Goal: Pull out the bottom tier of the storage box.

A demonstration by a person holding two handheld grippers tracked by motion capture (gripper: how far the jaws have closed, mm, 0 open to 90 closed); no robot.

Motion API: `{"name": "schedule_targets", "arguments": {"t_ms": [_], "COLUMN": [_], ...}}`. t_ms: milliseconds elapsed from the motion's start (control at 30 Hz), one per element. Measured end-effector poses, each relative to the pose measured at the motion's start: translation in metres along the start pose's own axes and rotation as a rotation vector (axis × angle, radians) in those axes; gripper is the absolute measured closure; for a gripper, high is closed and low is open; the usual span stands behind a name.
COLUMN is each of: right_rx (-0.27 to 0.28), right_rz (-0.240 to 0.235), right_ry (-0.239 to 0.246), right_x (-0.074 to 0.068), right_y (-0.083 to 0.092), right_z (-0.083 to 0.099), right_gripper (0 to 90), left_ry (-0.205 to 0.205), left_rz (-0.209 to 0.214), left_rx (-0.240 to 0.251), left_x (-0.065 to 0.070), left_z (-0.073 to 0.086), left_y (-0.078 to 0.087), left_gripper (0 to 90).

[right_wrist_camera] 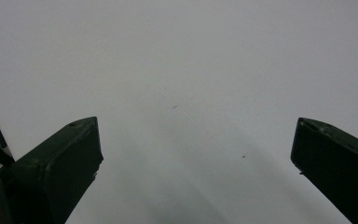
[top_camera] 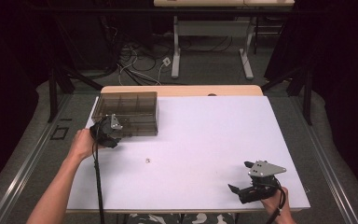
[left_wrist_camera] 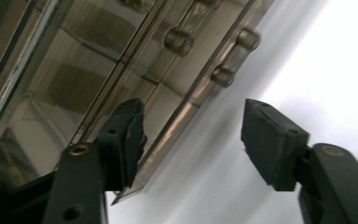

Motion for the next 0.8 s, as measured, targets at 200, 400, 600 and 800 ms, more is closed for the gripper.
{"name": "schedule_targets", "arguments": {"t_ms": [200,400,600,800], "right_rx": [0.0,-0.003,0.0,0.003], "right_rz": [0.001,-0.003,-0.001,0.005], "right_ry": [0.005,0.007,0.006,0.004], "right_x": [0.0005,0.0001,0.0005,0.0], "right_y": [-0.0001,-0.0001,-0.0003,-0.0007], "right_z": [0.0,0.0001,0.0002,0.0], "right_gripper": [1.0,1.0,1.0,1.3], "left_ry": [-0.065,-0.116,-0.176,-0.234], "left_rz": [-0.033,-0.062,-0.091,-0.115], "left_rx": [-0.026,-0.058,-0.075,-0.092], "left_x": [-0.0005,-0.0004,-0.0015,-0.0013], "left_z": [-0.0024,-0.0051,-0.0069,-0.01], "left_y": [-0.0014,-0.0033,-0.0039,-0.0042], "left_gripper": [53.9,62.0,65.8,70.9]}}
Point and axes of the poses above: each handheld gripper's, and its own axes: y roughly backward along the jaws, z roughly out of its underside, x roughly to its right, the point moved 9 cm from there along -y, roughly forward along the jaws, and after that the axes turned 14 degrees about -x, right-handed, at the moved point
